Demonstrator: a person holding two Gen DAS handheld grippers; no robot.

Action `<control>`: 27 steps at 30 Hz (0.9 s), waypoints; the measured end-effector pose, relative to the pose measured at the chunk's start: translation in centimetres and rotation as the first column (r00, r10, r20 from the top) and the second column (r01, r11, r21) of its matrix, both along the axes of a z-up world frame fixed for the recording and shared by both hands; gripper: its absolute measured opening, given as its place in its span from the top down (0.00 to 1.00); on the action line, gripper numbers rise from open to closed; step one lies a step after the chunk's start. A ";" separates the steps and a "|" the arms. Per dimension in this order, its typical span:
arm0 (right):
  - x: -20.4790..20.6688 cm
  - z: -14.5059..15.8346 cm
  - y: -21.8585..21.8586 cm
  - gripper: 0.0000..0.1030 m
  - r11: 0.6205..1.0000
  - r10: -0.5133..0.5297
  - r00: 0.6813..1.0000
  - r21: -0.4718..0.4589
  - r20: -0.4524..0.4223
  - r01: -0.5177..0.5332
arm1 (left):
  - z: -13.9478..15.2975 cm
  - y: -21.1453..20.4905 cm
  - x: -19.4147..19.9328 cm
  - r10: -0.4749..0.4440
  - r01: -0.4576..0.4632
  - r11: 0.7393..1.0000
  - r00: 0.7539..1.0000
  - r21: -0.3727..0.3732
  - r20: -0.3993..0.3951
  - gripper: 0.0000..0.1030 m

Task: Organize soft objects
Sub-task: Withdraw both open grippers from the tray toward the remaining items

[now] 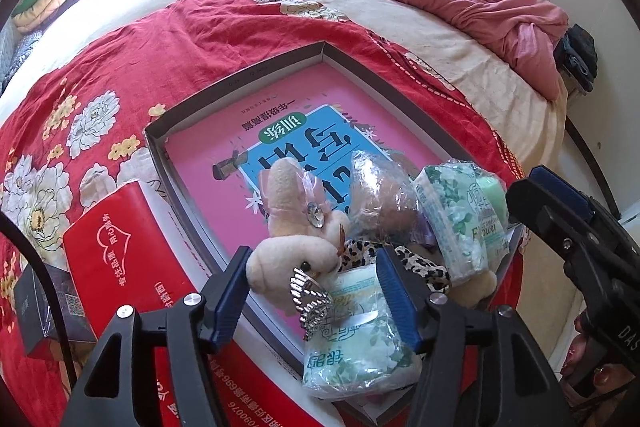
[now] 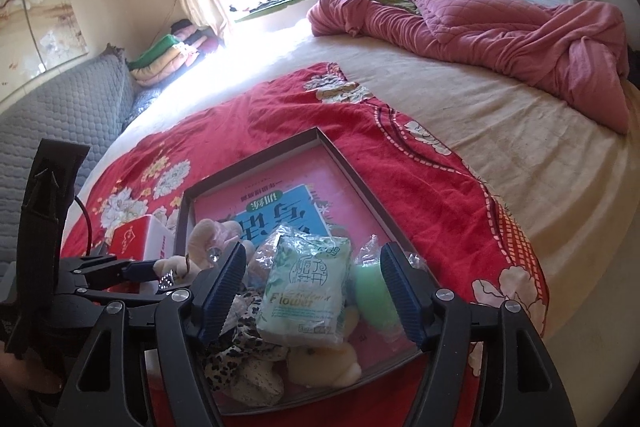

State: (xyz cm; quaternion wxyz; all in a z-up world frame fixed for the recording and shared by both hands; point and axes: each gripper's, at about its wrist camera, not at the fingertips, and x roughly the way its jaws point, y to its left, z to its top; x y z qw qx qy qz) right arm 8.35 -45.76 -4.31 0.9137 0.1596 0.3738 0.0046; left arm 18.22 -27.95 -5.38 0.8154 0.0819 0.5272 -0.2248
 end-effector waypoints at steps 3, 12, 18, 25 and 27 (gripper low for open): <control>-0.2 0.4 0.1 0.30 1.000 -0.004 1.000 -0.003 0.013 0.004 | 0.8 0.4 -0.3 0.007 -0.006 1.000 1.000 -0.010 0.020 0.38; -0.9 2.7 1.1 0.30 1.000 0.010 0.998 -0.018 0.068 -0.008 | 4.1 1.8 -1.9 0.017 -0.013 0.999 0.996 -0.042 0.092 0.36; -1.2 4.8 3.1 0.29 0.998 0.051 0.992 -0.053 0.112 -0.046 | 6.7 4.3 -3.2 0.053 -0.043 0.996 0.989 -0.077 0.135 0.27; -1.7 7.0 6.7 0.29 0.988 0.126 0.981 -0.105 0.150 -0.111 | 8.8 8.3 -5.3 0.109 -0.095 0.992 0.976 -0.083 0.186 0.26; -1.8 7.5 7.7 0.29 0.985 0.148 0.977 -0.115 0.156 -0.131 | 9.2 9.5 -5.9 0.128 -0.114 0.990 0.970 -0.078 0.205 0.25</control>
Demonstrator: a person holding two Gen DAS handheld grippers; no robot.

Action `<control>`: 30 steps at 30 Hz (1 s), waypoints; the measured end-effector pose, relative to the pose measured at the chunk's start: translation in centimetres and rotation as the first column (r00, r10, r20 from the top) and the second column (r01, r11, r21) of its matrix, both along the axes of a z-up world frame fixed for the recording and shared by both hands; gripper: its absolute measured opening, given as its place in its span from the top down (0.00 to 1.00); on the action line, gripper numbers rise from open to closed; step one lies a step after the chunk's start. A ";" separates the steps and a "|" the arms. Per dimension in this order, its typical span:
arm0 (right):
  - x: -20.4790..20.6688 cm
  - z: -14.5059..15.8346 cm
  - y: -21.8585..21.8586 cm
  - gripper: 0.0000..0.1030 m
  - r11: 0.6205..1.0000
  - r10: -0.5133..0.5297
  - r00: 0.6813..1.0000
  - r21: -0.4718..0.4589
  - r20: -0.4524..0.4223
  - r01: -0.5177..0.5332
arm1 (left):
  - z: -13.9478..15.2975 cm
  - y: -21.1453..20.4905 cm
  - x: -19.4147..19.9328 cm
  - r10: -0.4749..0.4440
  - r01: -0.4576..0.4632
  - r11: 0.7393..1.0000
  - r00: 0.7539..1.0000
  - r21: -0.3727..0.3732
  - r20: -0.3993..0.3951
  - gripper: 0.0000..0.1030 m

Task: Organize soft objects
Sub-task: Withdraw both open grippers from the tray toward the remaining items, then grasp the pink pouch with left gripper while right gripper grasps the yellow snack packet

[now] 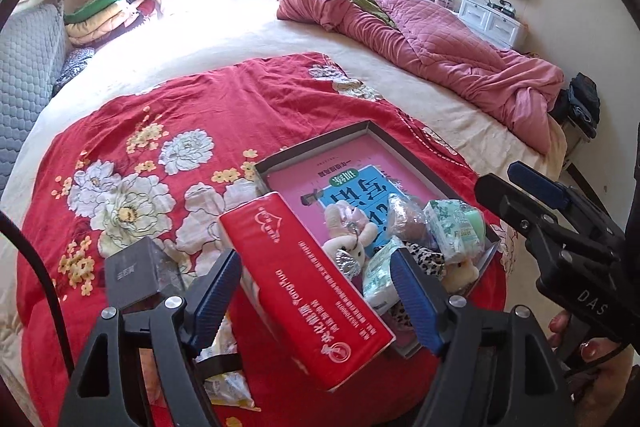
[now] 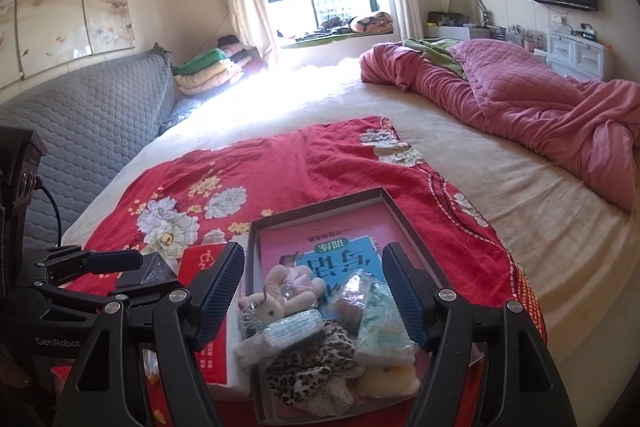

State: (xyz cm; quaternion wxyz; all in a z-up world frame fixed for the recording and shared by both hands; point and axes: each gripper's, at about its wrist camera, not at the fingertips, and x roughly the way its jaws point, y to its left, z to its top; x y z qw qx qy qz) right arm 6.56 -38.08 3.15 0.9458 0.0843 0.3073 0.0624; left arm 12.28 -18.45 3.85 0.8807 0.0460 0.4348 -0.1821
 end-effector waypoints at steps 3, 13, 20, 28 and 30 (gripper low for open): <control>-0.2 0.7 1.7 0.29 0.999 0.033 0.999 -0.020 0.014 -0.032 | 0.5 2.0 -0.8 0.036 -0.036 0.999 0.999 0.005 0.014 0.22; -1.4 2.6 7.7 0.29 0.984 0.169 0.985 -0.058 0.039 -0.166 | 0.9 9.5 -3.6 0.160 -0.160 0.987 0.987 0.029 0.021 0.22; -2.3 3.3 12.2 0.29 0.960 0.267 0.963 -0.100 0.041 -0.261 | 0.5 14.4 -5.3 0.244 -0.244 0.970 0.970 0.017 0.018 0.22; -3.2 3.2 17.1 0.28 0.927 0.359 0.933 -0.121 0.015 -0.355 | 0.1 18.0 -6.4 0.304 -0.305 0.952 0.952 0.015 0.020 0.22; -3.3 3.0 18.0 0.29 0.922 0.371 0.929 -0.123 0.006 -0.367 | -0.1 18.6 -6.6 0.310 -0.310 0.951 0.951 0.012 0.017 0.22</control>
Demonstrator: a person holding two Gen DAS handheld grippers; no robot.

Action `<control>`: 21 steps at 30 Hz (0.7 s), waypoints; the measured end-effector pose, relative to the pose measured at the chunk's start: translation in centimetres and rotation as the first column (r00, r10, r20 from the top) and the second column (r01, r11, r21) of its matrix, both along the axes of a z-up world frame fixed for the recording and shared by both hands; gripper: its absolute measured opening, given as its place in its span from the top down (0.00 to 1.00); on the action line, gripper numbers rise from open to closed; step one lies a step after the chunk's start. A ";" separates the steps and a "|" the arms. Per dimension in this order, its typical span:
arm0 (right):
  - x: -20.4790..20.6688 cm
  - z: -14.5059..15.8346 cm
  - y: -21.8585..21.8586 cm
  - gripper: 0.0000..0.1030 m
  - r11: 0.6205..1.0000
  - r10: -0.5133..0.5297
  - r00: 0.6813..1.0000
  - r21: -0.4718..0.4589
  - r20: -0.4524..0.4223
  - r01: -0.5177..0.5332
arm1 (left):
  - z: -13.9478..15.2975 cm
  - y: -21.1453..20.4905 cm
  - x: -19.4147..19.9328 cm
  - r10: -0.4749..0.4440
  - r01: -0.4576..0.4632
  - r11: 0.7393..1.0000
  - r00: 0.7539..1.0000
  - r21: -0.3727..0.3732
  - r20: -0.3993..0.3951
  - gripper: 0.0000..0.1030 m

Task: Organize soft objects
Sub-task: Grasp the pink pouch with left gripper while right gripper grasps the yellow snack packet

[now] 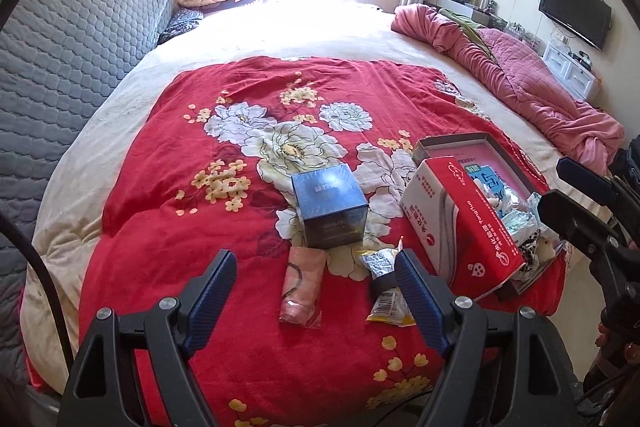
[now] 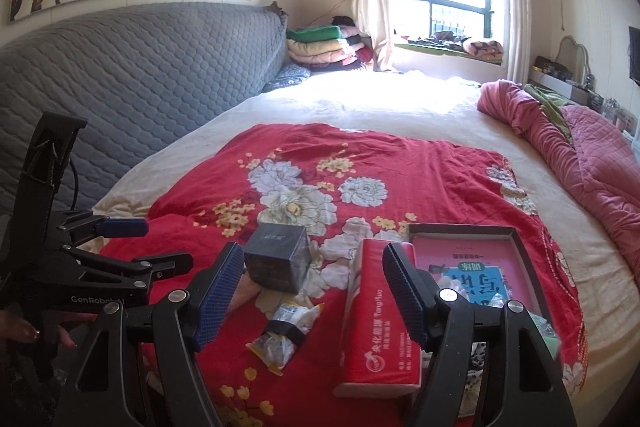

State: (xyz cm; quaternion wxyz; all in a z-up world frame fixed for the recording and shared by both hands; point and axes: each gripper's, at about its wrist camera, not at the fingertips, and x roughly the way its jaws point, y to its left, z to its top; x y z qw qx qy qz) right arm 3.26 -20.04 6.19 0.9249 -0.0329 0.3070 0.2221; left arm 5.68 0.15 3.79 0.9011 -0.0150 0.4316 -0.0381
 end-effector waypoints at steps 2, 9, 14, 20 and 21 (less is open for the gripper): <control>-0.1 -0.2 0.7 0.29 1.000 0.014 1.000 0.000 -0.009 -0.014 | -0.3 0.6 -0.2 0.011 -0.011 1.000 1.000 0.002 -0.002 0.22; 0.0 -1.5 2.5 0.28 0.999 0.047 0.998 -0.016 -0.052 -0.048 | -1.9 2.1 -0.2 0.039 -0.039 0.999 0.999 -0.005 -0.029 0.22; 0.5 -3.5 3.6 0.28 0.998 0.036 0.993 -0.041 -0.113 -0.041 | -3.9 3.0 0.5 0.054 -0.055 0.998 0.996 -0.006 -0.068 0.22; 1.8 -8.5 6.3 0.28 0.989 -0.016 0.977 -0.144 -0.214 -0.015 | -8.4 3.8 1.9 0.064 -0.068 0.997 0.987 -0.022 -0.150 0.22; 2.1 -9.4 6.7 0.28 0.983 -0.040 0.972 -0.182 -0.230 -0.002 | -9.2 3.9 2.3 0.059 -0.064 0.998 0.984 -0.025 -0.169 0.22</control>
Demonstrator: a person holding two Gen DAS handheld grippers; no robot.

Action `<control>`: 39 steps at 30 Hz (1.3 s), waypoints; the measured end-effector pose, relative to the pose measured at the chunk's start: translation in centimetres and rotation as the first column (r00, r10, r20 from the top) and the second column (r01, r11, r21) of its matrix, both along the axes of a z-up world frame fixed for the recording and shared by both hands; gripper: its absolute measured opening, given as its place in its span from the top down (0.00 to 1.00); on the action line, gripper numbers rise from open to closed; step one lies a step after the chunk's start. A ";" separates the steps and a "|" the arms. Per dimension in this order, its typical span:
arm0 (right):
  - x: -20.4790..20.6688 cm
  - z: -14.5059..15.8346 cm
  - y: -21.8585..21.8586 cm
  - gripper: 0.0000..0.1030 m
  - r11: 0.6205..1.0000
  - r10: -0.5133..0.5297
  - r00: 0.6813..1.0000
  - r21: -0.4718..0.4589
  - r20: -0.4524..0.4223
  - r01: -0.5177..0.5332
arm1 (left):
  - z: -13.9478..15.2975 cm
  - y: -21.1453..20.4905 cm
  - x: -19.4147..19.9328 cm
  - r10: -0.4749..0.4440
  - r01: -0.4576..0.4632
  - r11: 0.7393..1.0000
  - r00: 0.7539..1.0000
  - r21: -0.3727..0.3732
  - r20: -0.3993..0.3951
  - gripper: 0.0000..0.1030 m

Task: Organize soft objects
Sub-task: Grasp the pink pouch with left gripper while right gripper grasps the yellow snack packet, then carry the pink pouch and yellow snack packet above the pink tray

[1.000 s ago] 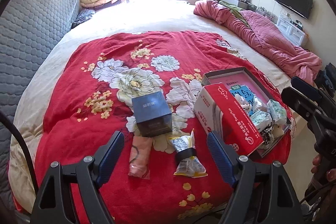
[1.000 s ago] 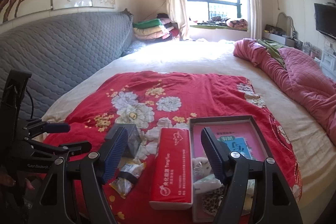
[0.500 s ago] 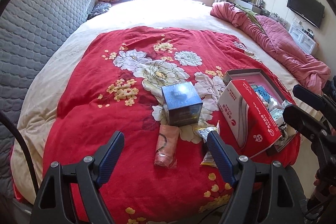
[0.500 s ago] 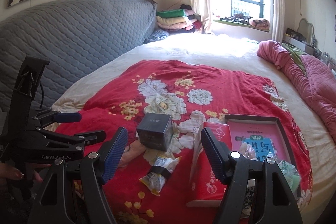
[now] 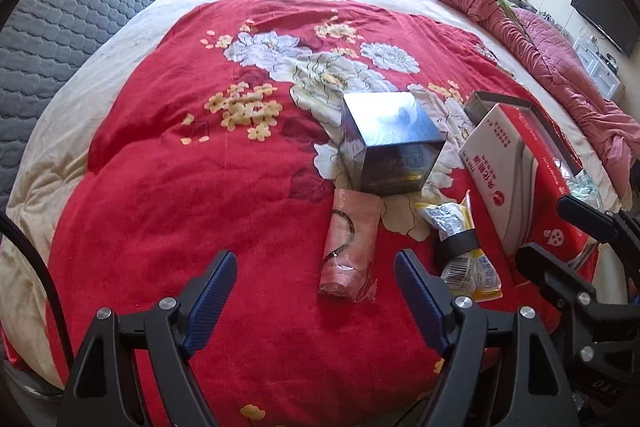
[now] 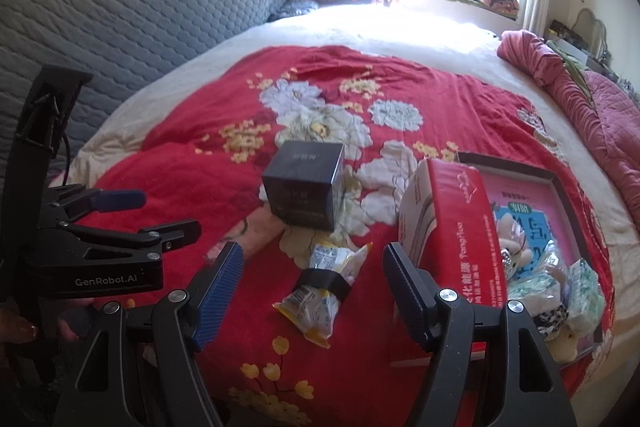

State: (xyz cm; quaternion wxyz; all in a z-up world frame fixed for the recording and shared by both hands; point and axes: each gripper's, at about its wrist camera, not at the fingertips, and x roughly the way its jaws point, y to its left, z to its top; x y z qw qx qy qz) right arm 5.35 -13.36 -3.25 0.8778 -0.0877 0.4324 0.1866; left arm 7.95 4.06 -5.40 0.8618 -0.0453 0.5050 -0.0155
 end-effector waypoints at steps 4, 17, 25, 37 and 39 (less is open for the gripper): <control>1.3 -3.4 1.2 0.28 0.995 -0.028 0.999 -0.099 -0.037 0.024 | -3.0 -0.2 1.8 -0.034 0.032 0.999 0.997 -0.030 -0.067 0.22; 3.9 -9.9 4.1 0.38 0.969 -0.006 0.993 -0.245 -0.120 -0.024 | -7.1 -1.2 4.8 -0.122 0.123 0.992 0.984 0.000 -0.131 0.21; 3.2 -9.1 3.5 0.61 0.968 0.066 0.997 -0.241 -0.037 -0.073 | -7.4 -2.8 5.1 -0.128 0.133 0.989 0.989 0.068 -0.076 0.47; 1.8 -0.1 -2.8 0.62 0.996 -0.014 0.995 0.092 0.103 0.004 | -1.1 -2.1 2.4 -0.097 0.103 0.985 0.994 -0.141 0.051 0.78; 1.8 1.4 -4.4 0.62 0.991 -0.049 0.991 0.127 0.128 0.032 | 1.1 -3.4 1.8 -0.122 0.134 0.981 0.989 -0.142 0.087 0.78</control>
